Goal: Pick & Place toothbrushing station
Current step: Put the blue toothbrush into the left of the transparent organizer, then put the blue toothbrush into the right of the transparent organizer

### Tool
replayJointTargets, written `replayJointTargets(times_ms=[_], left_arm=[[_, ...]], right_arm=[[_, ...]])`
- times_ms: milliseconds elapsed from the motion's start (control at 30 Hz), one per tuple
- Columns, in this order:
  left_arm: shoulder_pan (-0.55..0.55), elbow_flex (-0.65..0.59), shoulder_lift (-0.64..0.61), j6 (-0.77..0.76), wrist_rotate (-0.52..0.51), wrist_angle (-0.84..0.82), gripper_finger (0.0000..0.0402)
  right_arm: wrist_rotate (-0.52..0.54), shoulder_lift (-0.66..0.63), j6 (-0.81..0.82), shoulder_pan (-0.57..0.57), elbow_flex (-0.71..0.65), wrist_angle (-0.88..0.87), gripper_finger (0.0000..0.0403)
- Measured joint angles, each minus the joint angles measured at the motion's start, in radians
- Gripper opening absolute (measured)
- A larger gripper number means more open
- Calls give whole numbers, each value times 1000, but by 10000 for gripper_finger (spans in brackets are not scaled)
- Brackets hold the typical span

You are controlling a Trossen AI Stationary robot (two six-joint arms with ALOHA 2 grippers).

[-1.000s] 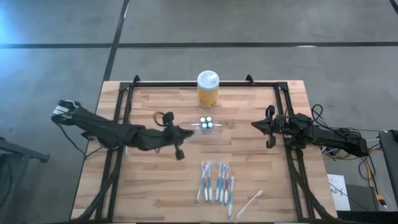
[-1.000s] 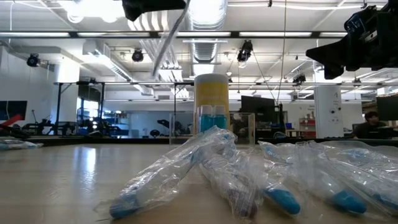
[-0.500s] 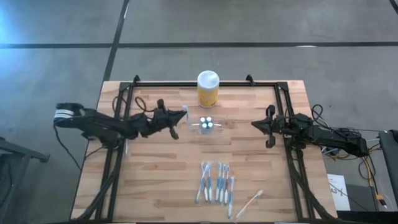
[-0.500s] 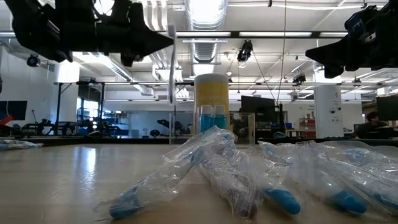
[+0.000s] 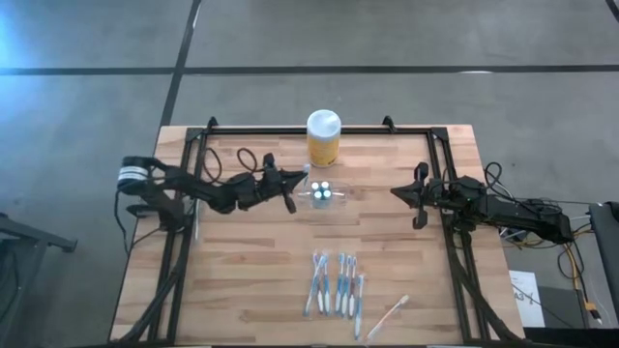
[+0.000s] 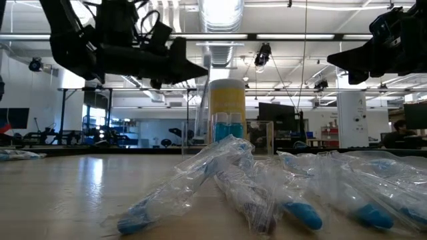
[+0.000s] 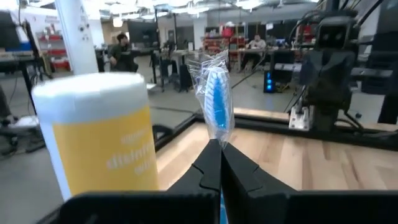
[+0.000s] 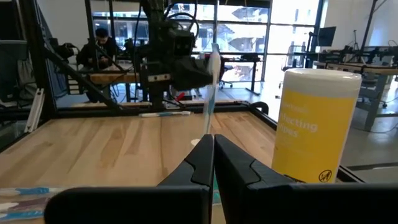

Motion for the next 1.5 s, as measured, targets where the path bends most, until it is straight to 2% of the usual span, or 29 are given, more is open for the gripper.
replayJointTargets(times_ms=[433,600,767,967,1100,1233,1333,1400,1500], left_arm=[[16,1,66,-35,-7,-39,0],[26,1,65,-117,-6,-102,5],[26,0,64,-185,8,-150,39],[26,6,-11,-281,141,-240,98],[23,18,-99,-319,287,-388,142],[5,26,-254,-369,357,-574,175],[-19,55,-396,-436,402,-838,182],[-46,92,-479,-500,406,-1083,182],[-113,157,-571,-617,308,-1447,179]], right_arm=[[0,0,0,1,0,-1,8],[1,0,1,1,0,-1,8],[1,0,5,1,0,-1,8],[1,0,5,1,0,-1,8],[1,0,5,1,0,-5,8],[1,0,6,1,0,-21,8],[0,0,9,1,0,-24,8],[0,-1,17,1,0,-24,8],[-2,0,33,1,0,-24,8]])
